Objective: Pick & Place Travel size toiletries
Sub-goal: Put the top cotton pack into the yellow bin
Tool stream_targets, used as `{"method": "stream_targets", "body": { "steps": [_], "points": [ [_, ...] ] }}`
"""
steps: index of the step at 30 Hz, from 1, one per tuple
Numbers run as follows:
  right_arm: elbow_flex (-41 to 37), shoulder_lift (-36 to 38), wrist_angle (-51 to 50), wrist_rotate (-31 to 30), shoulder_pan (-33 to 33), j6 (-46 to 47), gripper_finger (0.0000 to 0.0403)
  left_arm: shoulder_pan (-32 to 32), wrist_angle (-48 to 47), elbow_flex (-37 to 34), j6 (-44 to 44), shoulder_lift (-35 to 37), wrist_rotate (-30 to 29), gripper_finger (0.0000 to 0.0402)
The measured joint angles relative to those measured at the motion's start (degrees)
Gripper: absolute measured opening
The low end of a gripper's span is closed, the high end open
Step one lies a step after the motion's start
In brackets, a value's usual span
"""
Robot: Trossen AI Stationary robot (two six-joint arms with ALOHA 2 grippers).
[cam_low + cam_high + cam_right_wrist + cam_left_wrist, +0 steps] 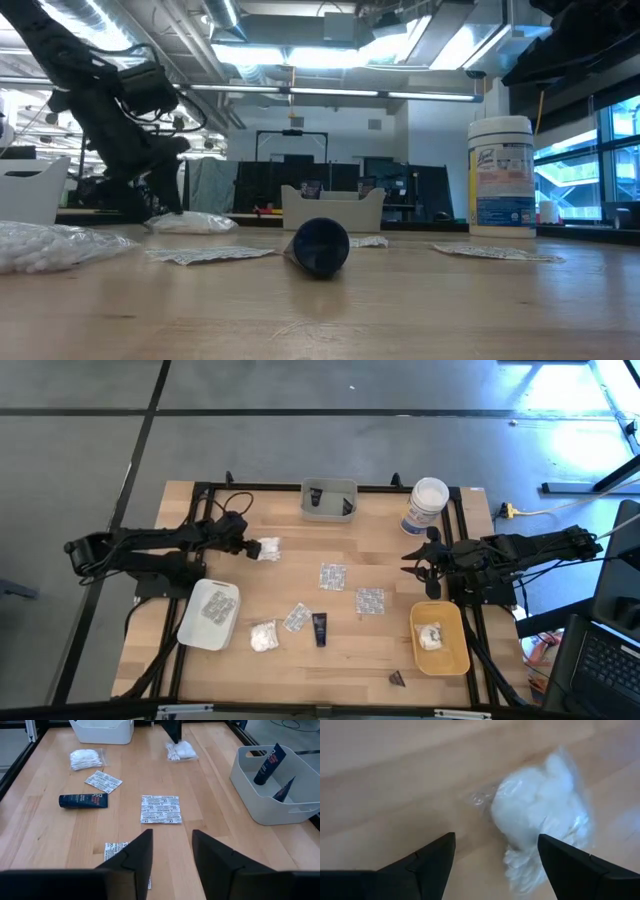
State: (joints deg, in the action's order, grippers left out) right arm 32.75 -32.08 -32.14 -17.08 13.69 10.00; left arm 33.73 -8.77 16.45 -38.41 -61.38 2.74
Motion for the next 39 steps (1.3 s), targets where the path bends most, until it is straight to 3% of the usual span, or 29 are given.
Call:
{"method": "stream_targets", "body": {
  "steps": [11,22,39],
  "points": [
    [0.0,0.01,0.01,-0.01,0.01,0.01,0.0124,2.25,1.99,0.02,0.61,-0.22,1.94,0.0265],
    [0.0,0.01,0.01,-0.01,0.0,0.0,0.0114,1.51,5.98,0.26,2.62,-6.43,1.29,0.0242],
    [0.0,0.02,0.02,-0.02,0.0,0.0,0.0144,1.51,5.77,0.11,6.02,-6.56,1.57,0.0096]
  ]
}}
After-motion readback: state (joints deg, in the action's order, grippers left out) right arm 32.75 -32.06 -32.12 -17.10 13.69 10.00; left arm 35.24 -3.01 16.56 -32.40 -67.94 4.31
